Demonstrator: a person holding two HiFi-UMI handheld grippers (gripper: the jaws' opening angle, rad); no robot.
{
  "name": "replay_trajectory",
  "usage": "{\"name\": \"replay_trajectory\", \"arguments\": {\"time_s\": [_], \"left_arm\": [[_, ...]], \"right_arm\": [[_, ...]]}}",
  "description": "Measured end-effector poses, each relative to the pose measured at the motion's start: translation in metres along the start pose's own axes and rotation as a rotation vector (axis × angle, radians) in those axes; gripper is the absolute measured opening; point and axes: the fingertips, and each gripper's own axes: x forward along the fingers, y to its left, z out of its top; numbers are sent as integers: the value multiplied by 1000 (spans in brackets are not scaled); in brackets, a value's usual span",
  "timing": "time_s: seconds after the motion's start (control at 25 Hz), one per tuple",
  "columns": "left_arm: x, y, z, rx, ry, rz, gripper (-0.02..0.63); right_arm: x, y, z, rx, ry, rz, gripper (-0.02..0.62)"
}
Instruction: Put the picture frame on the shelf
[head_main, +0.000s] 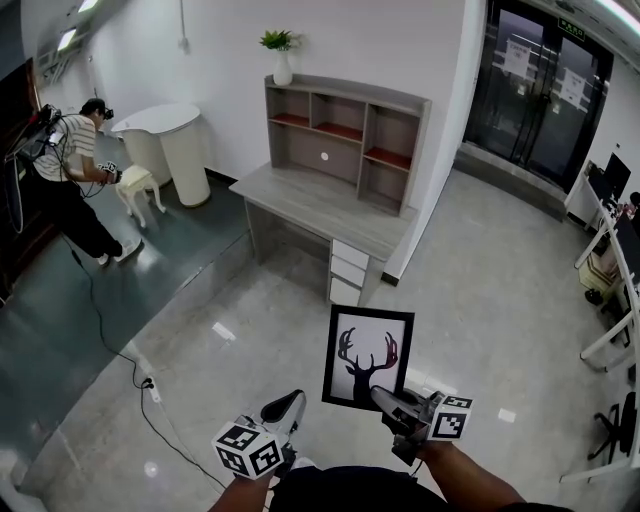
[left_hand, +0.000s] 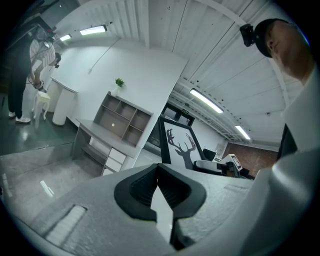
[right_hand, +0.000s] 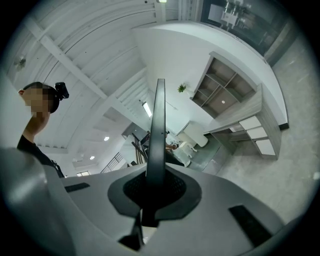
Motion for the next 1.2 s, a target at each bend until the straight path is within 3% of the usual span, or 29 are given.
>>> {"name": "replay_trajectory", "arguments": {"time_s": [0.32,0.6,1.2], "left_arm": [[-26,49,11,16,10,-13,9],[-46,91,15,-6,22,15,9],[-42,173,46,-44,-39,135,9]], "right_arm": [[53,0,-10,41,-34,6,22],[95,-6,-25,76,6,-8,22],[192,-47,11,66,52,62,21]]}}
